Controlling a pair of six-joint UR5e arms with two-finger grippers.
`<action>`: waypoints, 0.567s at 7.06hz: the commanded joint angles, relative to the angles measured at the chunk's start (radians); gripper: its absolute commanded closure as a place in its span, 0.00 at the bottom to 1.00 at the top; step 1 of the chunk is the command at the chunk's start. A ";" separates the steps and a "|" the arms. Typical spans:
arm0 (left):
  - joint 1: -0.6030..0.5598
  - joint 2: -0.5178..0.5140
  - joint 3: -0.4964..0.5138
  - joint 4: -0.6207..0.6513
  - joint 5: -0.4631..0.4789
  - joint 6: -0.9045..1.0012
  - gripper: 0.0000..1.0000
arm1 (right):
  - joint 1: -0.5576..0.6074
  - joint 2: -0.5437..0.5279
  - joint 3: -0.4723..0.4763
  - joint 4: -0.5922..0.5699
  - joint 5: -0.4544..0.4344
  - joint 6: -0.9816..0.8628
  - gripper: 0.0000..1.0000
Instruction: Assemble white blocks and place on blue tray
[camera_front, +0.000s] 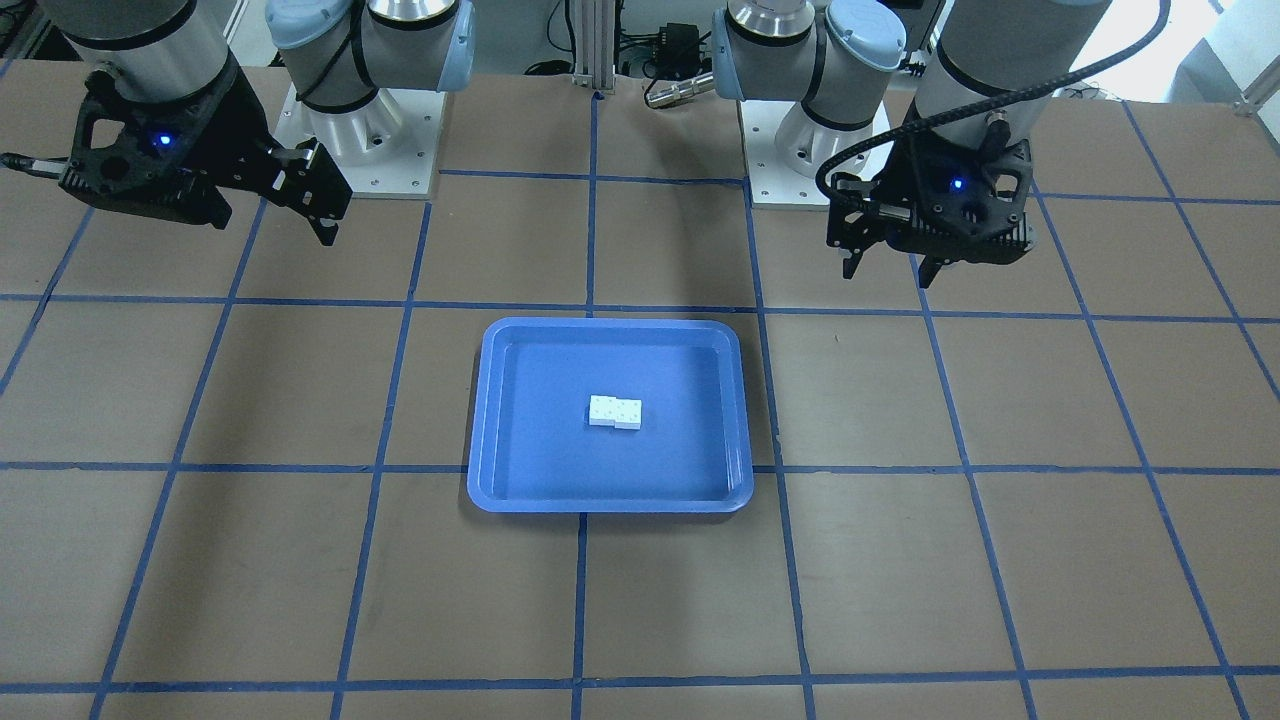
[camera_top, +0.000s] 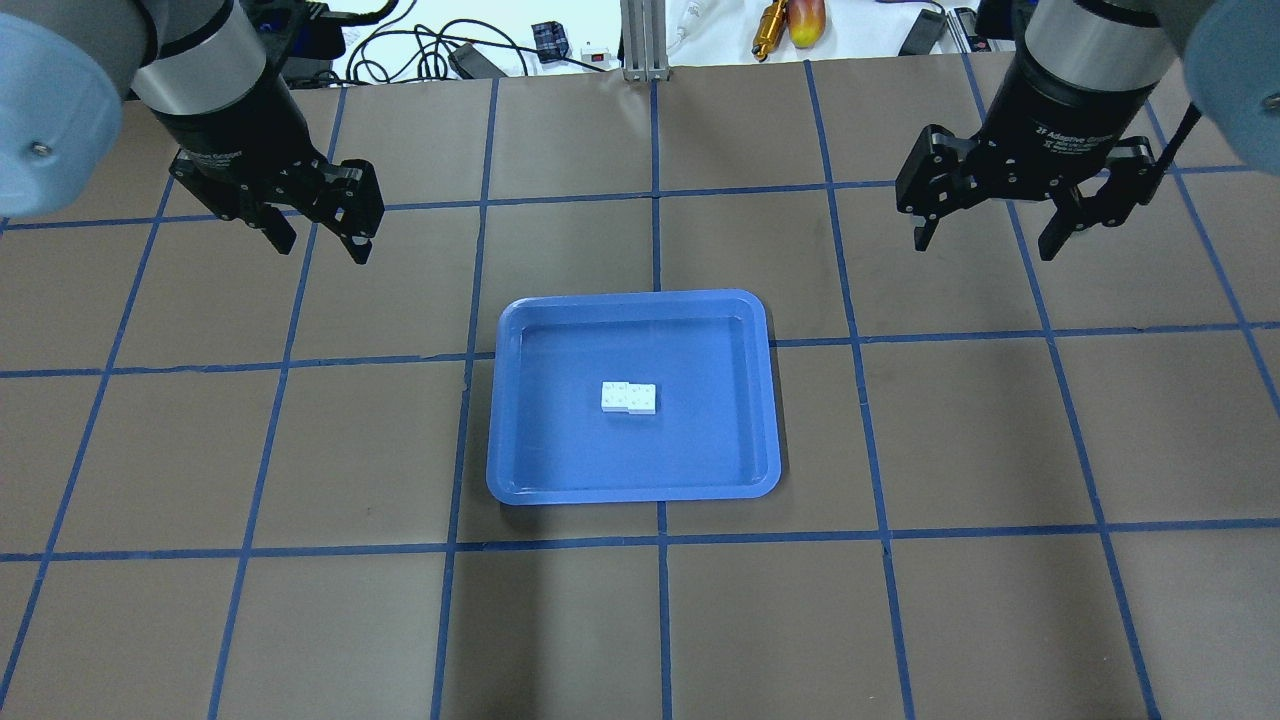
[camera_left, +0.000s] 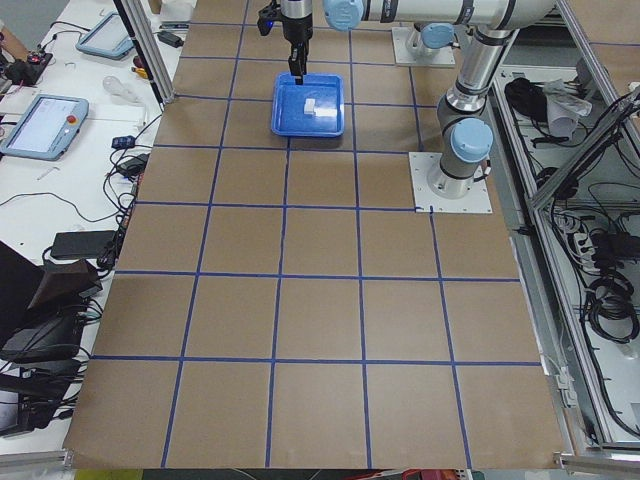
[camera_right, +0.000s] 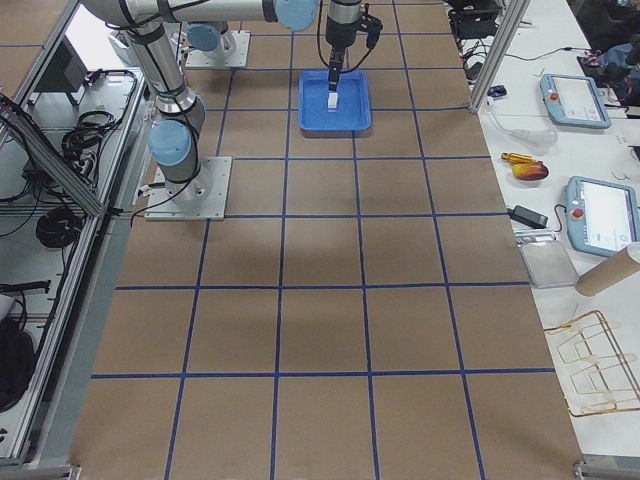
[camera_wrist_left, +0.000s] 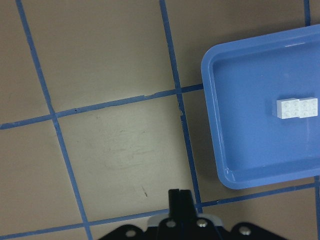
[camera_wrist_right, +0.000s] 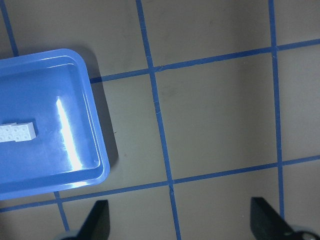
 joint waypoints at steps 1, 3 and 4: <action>0.006 0.020 -0.011 0.029 -0.029 0.001 0.04 | 0.000 -0.007 -0.001 0.002 0.005 0.000 0.00; 0.006 0.040 -0.012 0.045 -0.068 0.004 0.03 | 0.020 -0.007 -0.002 0.001 0.005 -0.005 0.00; 0.017 0.045 0.002 0.045 -0.074 -0.002 0.00 | 0.023 -0.006 -0.002 0.001 0.005 -0.003 0.00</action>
